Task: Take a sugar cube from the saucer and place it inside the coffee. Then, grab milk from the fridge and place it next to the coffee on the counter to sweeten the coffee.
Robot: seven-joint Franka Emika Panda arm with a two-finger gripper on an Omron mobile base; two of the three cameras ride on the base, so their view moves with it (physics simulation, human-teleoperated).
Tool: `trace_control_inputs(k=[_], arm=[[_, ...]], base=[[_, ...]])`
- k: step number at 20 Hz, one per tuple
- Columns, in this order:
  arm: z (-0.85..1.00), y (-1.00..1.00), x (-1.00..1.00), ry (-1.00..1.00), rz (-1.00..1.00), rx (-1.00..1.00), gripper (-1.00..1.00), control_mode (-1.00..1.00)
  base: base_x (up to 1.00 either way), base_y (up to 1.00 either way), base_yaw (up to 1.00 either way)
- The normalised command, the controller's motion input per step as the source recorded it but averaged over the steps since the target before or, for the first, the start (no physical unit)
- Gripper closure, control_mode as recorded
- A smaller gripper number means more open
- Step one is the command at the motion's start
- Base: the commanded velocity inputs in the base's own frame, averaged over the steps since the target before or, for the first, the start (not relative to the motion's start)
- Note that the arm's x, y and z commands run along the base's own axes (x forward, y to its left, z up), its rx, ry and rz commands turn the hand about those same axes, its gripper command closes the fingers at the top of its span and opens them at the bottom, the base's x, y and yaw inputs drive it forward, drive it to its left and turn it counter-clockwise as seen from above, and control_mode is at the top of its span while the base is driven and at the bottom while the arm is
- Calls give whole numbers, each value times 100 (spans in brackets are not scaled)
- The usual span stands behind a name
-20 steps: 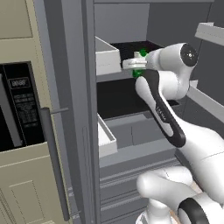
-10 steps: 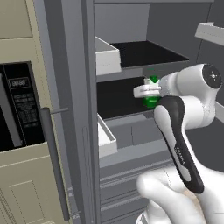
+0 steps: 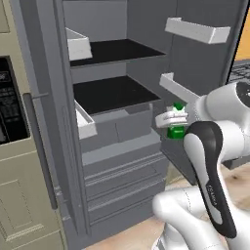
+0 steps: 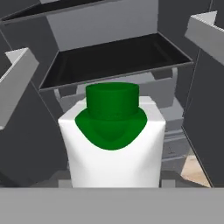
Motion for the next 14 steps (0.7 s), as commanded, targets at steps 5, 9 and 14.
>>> trace_control_inputs(k=[5,9,14], arm=[[0,0,0,0,0,0,100,100],[0,0,0,0,0,0,100,100],[0,0,0,0,0,0,100,100]], base=[[-94,-3,-68],[-66,-16,-72],[-23,-73,-68]])
